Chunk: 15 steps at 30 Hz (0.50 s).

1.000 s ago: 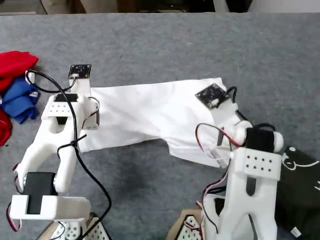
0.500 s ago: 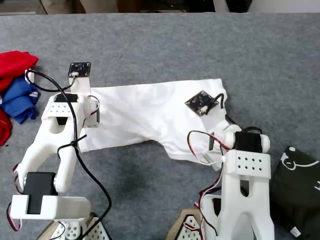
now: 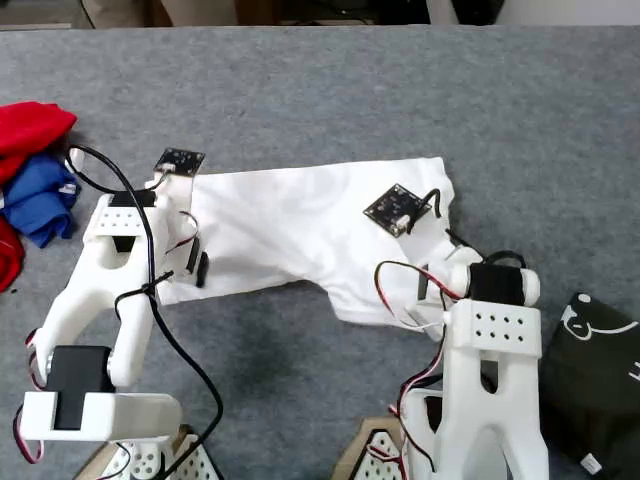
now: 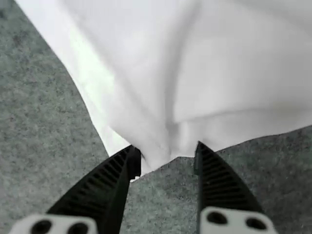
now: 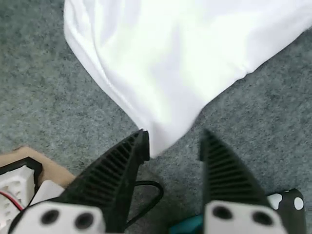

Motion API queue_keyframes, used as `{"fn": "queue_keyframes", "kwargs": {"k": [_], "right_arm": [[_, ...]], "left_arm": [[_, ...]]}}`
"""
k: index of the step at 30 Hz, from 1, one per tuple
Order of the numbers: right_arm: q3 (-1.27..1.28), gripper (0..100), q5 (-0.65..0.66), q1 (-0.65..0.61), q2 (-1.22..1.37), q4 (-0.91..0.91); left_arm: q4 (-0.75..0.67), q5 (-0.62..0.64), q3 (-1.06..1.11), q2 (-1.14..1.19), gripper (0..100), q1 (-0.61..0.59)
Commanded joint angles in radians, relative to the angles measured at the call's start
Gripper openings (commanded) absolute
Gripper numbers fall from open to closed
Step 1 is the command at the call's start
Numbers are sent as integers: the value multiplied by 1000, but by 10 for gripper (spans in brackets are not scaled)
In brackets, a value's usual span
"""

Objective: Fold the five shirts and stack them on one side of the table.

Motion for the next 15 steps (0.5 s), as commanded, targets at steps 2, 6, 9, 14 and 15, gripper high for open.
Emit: {"fn": "queue_keyframes", "kwargs": {"k": [2, 6, 9, 14, 15], "right_arm": [[-93, 246, 9, 21, -28, 20], [-194, 246, 38, 53, -28, 94], [-268, 236, 37, 74, -19, 94], [-366, 24, -44, 42, 87, -6], [-389, 12, -66, 30, 124, -26]], "left_arm": [[83, -57, -38, -47, 225, -14], [215, -120, -132, -48, 225, -71], [284, -126, -244, -48, 225, -141], [295, 32, -508, -44, 194, -232], [287, 86, -548, -39, 173, -232]]}}
